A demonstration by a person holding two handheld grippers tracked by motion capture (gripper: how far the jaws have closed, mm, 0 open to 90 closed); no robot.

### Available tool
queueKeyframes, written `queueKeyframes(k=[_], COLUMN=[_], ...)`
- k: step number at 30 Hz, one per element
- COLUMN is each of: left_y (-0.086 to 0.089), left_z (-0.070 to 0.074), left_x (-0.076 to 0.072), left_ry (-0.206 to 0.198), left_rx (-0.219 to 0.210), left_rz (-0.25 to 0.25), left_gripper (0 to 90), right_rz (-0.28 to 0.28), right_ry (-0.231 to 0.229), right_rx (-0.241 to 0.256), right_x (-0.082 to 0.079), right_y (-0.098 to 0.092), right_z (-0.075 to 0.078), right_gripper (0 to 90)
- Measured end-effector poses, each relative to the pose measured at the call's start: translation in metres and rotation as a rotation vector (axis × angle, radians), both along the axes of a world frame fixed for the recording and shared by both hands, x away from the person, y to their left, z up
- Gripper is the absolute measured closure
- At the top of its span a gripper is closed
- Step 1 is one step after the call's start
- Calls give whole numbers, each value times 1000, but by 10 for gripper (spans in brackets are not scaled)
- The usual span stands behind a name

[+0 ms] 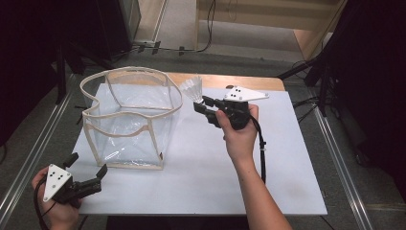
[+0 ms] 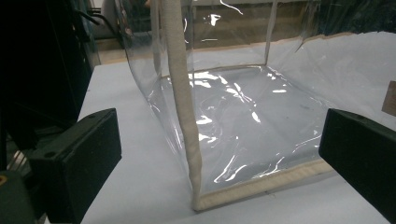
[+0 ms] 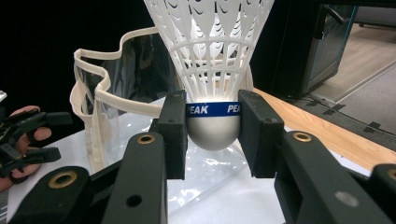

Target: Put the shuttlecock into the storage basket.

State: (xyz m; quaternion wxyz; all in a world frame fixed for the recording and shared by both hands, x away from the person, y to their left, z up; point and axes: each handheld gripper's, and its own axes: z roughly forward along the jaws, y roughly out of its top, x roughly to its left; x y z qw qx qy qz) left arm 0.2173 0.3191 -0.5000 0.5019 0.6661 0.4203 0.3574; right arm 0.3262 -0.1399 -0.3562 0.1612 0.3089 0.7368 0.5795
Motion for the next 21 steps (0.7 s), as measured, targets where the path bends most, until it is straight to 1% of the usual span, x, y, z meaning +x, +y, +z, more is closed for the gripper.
queueKeyframes(k=[13, 21], left_y=[0, 0], left_z=[0, 0], left_x=[0, 0], left_ry=[0, -2], left_rx=[-5, -2], left_rz=[-2, 0], left_gripper=[0, 0], right_rz=[15, 23], right_ry=[-8, -3], right_rx=[2, 6], right_x=[5, 9], right_y=[12, 19], right_z=[5, 5], right_gripper=[624, 624])
